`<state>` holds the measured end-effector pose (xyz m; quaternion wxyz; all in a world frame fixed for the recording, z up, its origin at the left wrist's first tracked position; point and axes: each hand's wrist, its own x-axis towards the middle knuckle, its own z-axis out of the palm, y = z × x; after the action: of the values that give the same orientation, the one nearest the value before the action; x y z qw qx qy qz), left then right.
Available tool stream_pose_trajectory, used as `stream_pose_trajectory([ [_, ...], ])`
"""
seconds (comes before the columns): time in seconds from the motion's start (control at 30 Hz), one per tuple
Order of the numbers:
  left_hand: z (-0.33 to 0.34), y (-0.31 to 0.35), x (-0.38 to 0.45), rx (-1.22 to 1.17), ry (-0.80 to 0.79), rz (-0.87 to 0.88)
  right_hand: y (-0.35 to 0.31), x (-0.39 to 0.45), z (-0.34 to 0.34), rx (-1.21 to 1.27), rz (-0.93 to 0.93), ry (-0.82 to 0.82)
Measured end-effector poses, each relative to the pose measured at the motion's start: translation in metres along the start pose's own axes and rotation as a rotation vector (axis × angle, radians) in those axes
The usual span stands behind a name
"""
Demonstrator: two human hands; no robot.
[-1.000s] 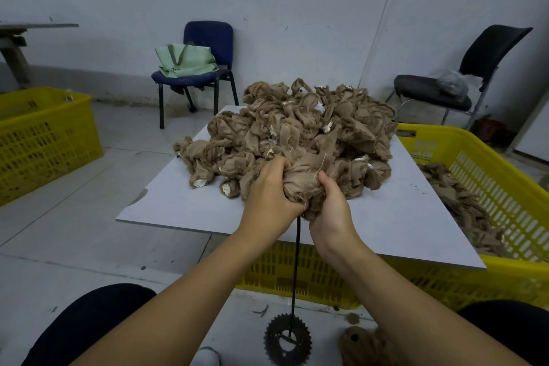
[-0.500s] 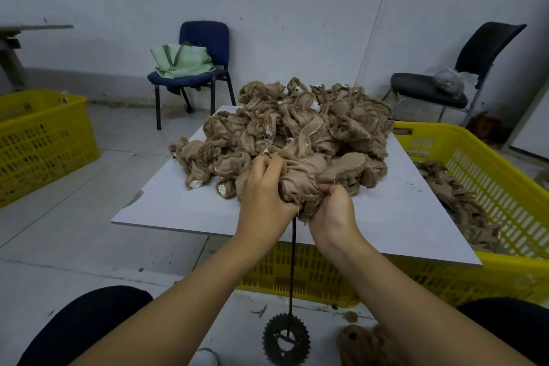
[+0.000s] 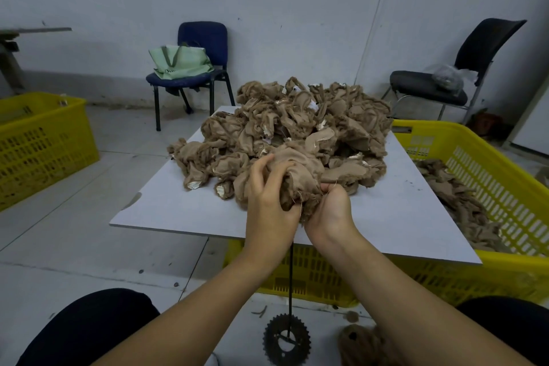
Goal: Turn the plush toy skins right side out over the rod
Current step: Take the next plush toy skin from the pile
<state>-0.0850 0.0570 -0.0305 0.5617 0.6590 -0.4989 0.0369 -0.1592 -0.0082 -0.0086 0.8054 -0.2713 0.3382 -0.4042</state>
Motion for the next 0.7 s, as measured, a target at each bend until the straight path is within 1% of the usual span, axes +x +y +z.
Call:
stream_pose_trajectory([
  [0.1, -0.002, 0.001, 0.005, -0.031, -0.105, -0.001, 0.000, 0.001, -0.003, -0.116, -0.008, -0.011],
  [0.2, -0.005, 0.001, 0.010, -0.014, -0.185, 0.034, 0.001, 0.002, -0.007, -0.251, -0.040, -0.027],
  [0.33, -0.005, 0.004, 0.012, 0.087, -0.227, -0.055, 0.001, 0.005, -0.009, -0.257, -0.118, -0.184],
  [0.4, -0.006, 0.003, 0.013, 0.132, -0.232, -0.061, 0.003, 0.003, -0.008, -0.318, -0.145, -0.247],
  [0.47, -0.006, 0.001, 0.013, 0.089, -0.194, -0.034, 0.005, 0.004, -0.010, -0.414, -0.161, -0.220],
  [0.57, -0.005, -0.001, 0.009, -0.076, -0.046, -0.083, 0.003, 0.003, -0.009, -0.483, -0.166, -0.145],
  [0.63, -0.005, -0.001, 0.008, -0.047, 0.053, -0.123, 0.001, 0.002, -0.007, -0.468, -0.165, -0.095],
  [0.7, -0.004, -0.002, 0.008, -0.034, 0.072, -0.087, 0.000, 0.001, -0.006, -0.466, -0.162, -0.080],
])
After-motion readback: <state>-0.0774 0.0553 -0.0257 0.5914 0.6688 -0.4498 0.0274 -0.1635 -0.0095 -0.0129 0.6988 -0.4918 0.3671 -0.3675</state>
